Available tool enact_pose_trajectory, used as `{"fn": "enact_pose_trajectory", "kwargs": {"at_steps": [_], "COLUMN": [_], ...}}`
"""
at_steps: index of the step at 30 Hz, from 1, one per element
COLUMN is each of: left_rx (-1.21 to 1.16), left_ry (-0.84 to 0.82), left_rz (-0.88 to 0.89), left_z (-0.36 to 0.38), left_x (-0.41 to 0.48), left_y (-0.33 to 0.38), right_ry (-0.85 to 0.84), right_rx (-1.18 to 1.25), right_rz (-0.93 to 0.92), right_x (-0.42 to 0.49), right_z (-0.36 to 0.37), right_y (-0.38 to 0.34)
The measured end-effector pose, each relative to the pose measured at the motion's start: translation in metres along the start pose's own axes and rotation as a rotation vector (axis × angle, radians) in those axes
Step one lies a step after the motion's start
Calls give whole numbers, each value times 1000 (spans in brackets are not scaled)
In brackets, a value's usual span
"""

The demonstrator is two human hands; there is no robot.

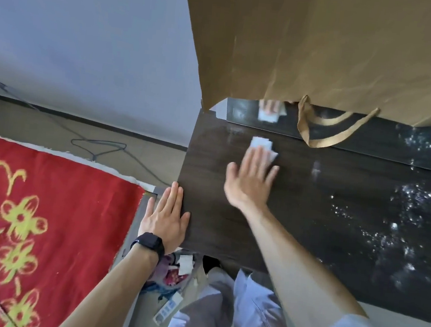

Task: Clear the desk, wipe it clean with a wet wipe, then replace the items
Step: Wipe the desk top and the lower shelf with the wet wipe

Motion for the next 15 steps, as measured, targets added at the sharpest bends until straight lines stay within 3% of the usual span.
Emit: {"fn": "enact_pose_trajectory", "kwargs": {"at_steps": [3,5,9,11,13,15], "left_rx": [27,45,9,-20,-30,-30], "left_ry": [5,-14,-20,-29,-31,-28], "left_rz": [20,42,75,52,32,17], "left_z": [3,7,17,22,25,25], "left_x": [-4,-14,-41,-48,-49,-48], "left_y": [-4,-4,2,4,6,5], "right_ry": [-17,5,31,51,87,74], "right_rx": [-60,-78,-129,-103,-75,-53], "right_rz": [-311,-371,-23,132,115,-91], "right_x": [-61,-86,-79,-78,-84,-101], "right_z": [29,31,3,-7,-2,19], "right_y": [-56,-37,88,116,85,21]}}
Point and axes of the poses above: each hand's wrist, its own x-axis towards the middle knuckle, its own z-axis out of the palm, y = z × x, the point moved 9 cm from there along x, towards the middle knuckle, and after that the axes turned 3 degrees about z, right-handed, at the moved point
